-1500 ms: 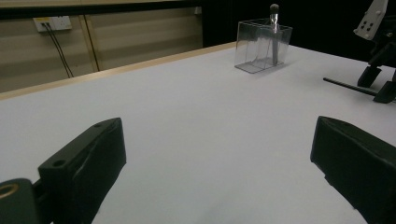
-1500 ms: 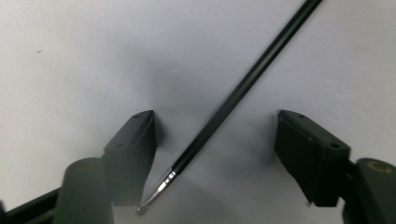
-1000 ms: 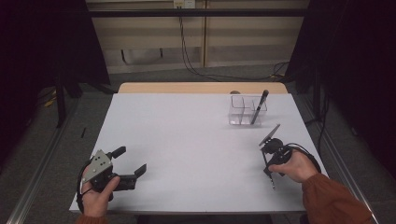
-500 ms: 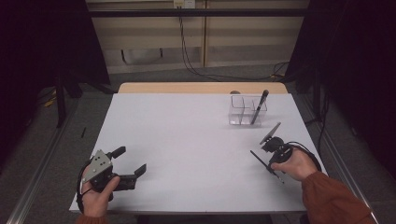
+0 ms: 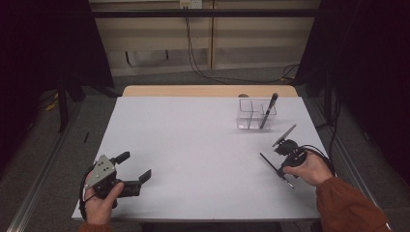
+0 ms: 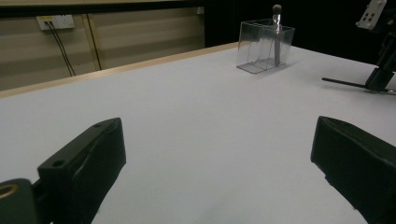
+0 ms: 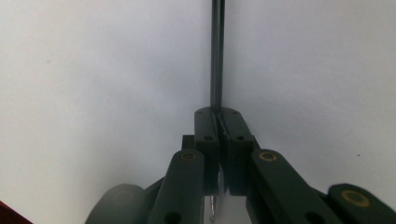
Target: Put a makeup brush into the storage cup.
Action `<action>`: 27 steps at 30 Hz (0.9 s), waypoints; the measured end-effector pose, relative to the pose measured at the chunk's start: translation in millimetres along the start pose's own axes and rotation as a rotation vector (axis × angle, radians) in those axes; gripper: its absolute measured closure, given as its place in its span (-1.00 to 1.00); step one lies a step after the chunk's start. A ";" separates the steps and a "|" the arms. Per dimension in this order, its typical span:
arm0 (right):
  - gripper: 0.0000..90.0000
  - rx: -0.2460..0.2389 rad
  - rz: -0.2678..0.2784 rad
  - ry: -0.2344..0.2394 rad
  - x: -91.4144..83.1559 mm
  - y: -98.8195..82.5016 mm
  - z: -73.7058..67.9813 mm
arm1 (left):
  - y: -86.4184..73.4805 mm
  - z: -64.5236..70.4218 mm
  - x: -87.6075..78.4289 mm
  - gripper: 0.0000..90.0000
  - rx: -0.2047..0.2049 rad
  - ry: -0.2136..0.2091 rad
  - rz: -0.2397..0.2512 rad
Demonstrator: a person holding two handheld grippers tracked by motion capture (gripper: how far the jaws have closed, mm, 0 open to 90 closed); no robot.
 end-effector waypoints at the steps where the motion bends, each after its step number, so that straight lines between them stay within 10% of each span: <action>1: 0.93 0.004 0.004 0.005 -1.6 0.0 -0.9 | 0.1 -0.1 -0.2 -0.93 0.000 0.001 0.000; 11: 0.93 0.039 0.126 0.051 -14.7 2.2 1.9 | -0.3 0.2 0.6 -0.93 -0.002 -0.003 -0.001; 27: 0.93 0.046 0.526 0.090 -46.7 22.4 -2.0 | 0.2 -1.1 -0.2 -0.93 -0.002 0.000 0.001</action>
Point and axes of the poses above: each handheld gripper's, and its own axes: x roughly forward along the jaws, y roughly out of its top, z roughly to its right, the point moved 10 cm from there along x, roughly forward along the jaws, and after that the axes turned 3 degrees about -z, right-handed, at the moved point
